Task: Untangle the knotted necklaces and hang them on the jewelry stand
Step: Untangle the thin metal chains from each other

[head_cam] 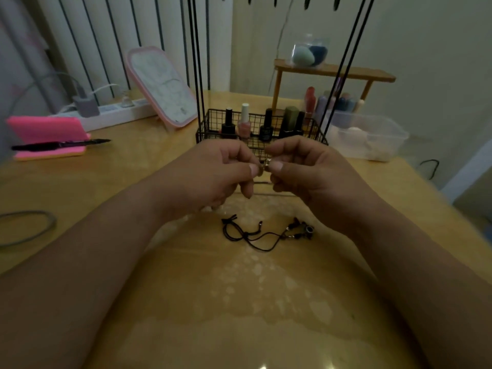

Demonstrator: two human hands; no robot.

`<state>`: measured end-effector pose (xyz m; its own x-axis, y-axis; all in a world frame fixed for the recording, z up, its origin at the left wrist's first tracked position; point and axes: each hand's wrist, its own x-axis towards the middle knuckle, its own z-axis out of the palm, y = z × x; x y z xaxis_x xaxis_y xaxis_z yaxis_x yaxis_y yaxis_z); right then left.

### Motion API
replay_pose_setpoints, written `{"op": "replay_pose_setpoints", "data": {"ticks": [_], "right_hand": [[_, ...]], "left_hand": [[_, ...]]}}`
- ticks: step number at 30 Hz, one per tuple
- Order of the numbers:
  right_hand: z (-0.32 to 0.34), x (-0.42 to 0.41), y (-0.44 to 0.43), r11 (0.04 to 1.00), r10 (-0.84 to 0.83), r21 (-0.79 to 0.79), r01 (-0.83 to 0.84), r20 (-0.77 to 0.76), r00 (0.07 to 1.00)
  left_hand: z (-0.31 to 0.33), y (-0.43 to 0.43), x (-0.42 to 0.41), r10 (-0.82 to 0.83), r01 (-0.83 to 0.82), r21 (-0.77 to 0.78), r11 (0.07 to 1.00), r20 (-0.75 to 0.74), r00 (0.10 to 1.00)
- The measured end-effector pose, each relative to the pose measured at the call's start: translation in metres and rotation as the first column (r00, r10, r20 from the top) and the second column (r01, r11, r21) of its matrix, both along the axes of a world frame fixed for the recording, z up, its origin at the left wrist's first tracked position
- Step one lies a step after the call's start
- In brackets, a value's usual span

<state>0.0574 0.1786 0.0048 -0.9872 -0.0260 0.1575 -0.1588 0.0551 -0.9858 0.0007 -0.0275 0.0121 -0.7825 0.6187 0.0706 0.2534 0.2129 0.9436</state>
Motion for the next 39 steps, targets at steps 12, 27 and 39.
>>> {"op": "replay_pose_setpoints", "data": {"ticks": [12,27,39], "right_hand": [[0.0030,0.0010,-0.0001,0.997,0.023,-0.073,-0.022,0.009,1.000],[-0.0013,-0.0001,-0.0001,0.998,0.013,0.064,-0.012,-0.007,1.000],[0.0014,-0.0033,0.0031,0.990,-0.005,-0.138,0.014,0.062,0.998]], "left_hand": [[-0.0047,0.0005,-0.0015,-0.062,0.062,0.017,0.998,0.009,0.998],[-0.0067,0.0016,0.0002,-0.048,0.051,0.064,0.997,-0.046,0.998],[-0.0078,0.0017,-0.0007,-0.088,0.088,-0.005,0.996,-0.019,0.996]]}}
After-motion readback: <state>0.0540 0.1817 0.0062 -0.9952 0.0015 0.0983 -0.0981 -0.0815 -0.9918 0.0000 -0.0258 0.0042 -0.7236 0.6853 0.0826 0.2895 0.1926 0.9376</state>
